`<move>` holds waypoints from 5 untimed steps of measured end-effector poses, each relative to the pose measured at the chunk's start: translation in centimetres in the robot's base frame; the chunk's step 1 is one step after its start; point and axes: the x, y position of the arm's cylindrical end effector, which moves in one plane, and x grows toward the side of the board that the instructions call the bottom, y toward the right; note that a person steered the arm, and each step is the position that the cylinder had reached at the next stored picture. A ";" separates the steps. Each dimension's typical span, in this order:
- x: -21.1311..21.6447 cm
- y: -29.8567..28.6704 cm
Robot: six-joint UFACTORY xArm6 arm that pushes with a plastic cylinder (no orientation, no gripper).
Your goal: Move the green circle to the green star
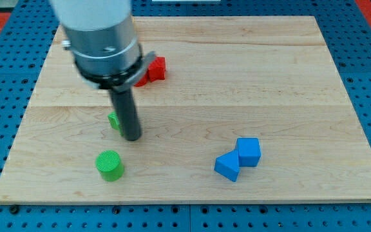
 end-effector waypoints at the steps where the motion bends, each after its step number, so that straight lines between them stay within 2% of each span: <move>1: -3.5 1.4; 3: 0.2 -13.0; 4: -0.8 -4.6; 5: 0.6 3.4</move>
